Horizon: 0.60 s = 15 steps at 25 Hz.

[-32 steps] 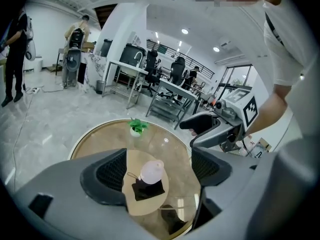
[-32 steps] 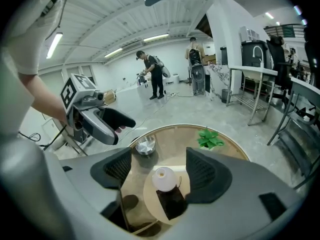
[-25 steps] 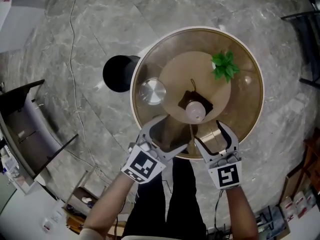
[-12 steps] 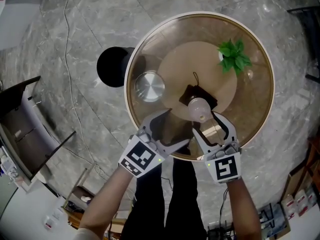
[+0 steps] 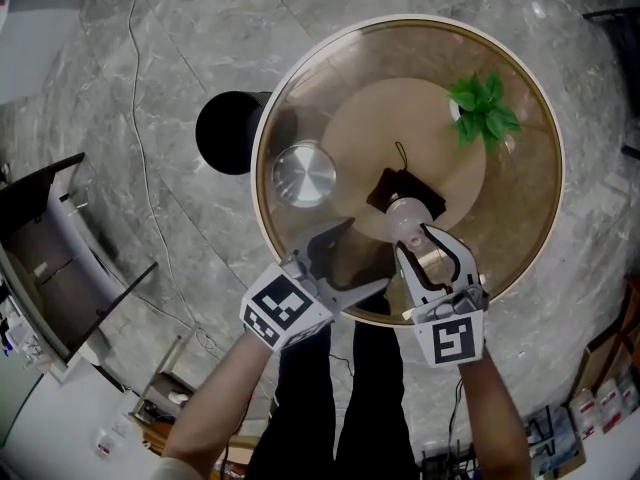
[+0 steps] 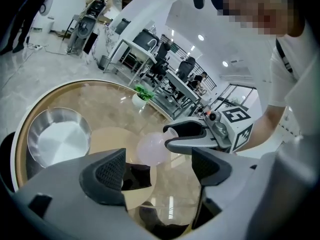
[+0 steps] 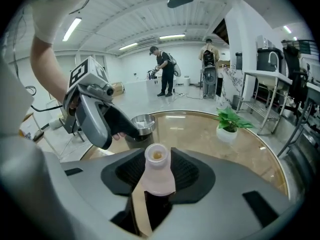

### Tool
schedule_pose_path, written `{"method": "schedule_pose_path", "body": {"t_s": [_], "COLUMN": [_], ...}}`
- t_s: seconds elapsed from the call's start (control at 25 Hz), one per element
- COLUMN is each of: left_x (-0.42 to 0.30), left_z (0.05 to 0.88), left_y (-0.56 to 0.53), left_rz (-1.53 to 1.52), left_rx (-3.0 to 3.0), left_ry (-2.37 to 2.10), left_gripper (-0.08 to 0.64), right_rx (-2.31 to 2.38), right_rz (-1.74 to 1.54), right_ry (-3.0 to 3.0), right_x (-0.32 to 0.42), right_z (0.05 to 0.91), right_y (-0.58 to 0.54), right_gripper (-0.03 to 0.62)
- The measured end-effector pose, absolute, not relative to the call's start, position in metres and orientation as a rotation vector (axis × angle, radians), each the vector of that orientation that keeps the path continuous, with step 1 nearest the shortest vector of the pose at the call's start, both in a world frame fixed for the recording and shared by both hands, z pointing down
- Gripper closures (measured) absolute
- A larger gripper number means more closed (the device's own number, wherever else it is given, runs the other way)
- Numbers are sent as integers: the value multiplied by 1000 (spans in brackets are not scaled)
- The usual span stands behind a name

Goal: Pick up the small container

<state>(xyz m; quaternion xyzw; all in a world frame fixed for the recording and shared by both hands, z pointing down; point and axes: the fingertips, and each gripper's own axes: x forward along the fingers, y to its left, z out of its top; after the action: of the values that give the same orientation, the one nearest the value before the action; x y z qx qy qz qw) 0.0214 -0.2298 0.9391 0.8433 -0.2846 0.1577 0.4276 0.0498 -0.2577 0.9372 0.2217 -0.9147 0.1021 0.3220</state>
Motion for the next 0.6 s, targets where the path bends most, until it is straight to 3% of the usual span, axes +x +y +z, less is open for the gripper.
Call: {"method": "schedule_pose_path", "body": {"t_s": [0.6], "left_x": [21], "left_z": [951], "left_y": [-220], "left_rz": [130], "left_rx": [1872], "left_ry": [-598], "left_gripper": [141], "right_rx": [583], "right_rz": [208], "right_ry": [-2403], "right_x": [48], "right_z": [937], "right_y": [-256], "right_gripper": [442]}}
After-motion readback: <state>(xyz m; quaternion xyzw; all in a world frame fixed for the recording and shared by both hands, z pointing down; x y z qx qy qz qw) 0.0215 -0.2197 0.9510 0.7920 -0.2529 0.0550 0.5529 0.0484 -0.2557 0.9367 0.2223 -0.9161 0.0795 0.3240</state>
